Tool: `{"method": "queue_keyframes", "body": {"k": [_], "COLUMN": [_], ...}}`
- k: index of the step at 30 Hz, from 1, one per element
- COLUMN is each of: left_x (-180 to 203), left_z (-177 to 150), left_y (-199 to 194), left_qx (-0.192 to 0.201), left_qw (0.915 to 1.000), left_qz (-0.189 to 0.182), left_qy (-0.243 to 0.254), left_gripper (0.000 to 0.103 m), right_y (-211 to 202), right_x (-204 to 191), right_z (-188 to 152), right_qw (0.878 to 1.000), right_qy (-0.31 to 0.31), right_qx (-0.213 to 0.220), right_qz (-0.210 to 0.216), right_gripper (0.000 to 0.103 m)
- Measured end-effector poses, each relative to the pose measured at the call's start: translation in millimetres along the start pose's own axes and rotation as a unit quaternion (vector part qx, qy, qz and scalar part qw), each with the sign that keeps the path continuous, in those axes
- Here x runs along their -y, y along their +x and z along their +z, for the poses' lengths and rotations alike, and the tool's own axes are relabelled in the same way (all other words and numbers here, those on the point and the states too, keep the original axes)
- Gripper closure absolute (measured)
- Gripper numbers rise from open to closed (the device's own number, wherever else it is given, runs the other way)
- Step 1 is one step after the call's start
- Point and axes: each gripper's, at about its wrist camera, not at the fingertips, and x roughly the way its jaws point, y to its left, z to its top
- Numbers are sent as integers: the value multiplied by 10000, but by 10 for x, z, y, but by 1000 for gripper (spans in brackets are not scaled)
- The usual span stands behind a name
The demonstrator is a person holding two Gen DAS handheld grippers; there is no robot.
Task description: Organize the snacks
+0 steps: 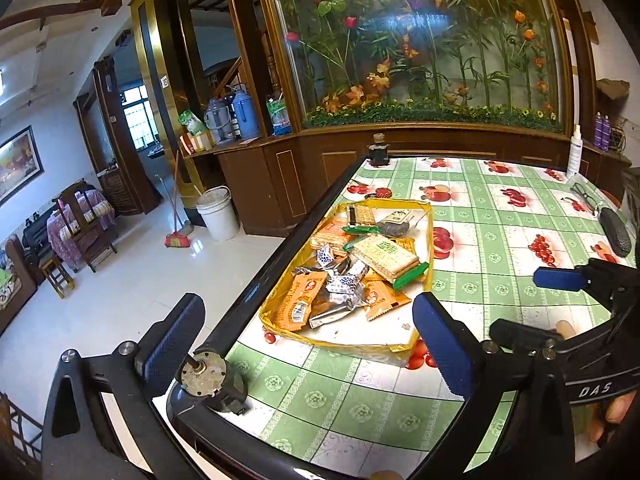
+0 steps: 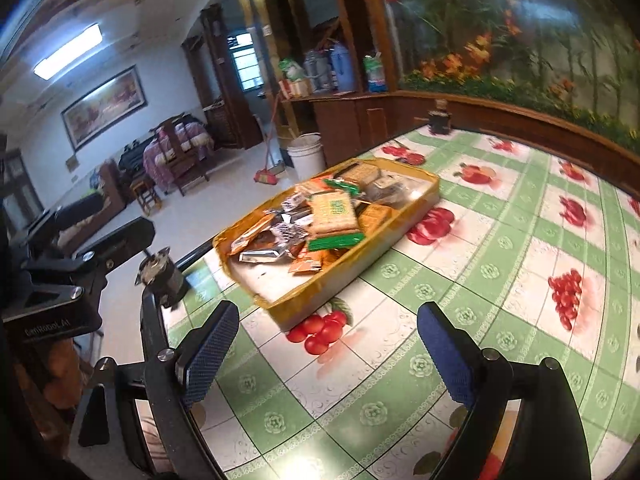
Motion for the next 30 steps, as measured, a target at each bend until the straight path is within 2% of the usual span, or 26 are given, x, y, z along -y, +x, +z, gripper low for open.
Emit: {"method": "queue_keyframes", "body": {"k": [4, 9, 15, 17, 23, 27, 30], "left_x": [-50, -132, -141, -144, -103, -107, -130], "left_z": [-17, -66, -133, -152, -171, -164, -162], "left_y": [-73, -118, -123, -141, -252, -267, -267], "left_qx": [22, 2, -1, 70, 488, 504, 410], "left_qw": [10000, 9999, 10000, 9999, 9976, 9976, 9988], "left_qz": [-12, -94, 42, 61, 488, 470, 273], "left_qy": [-15, -135, -82, -84, 20, 18, -52], "left_gripper": [0, 0, 0, 0, 0, 0, 0], "right_y": [13, 48, 107, 119, 178, 217, 242], "right_x": [-132, -185, -144, -129, -121, -139, -181], "right_z": [30, 116, 232, 253, 290, 307, 315], "right_qw": [9993, 9962, 9912, 9902, 9889, 9882, 9869], "right_qy": [-360, -865, -1284, -1359, -1456, -1503, -1576], "right_qx": [-50, -123, -242, -255, -281, -307, -335], "right_qz": [81, -21, -188, -214, -78, 9, 54], "right_gripper": [11, 11, 11, 11, 11, 11, 11]}}
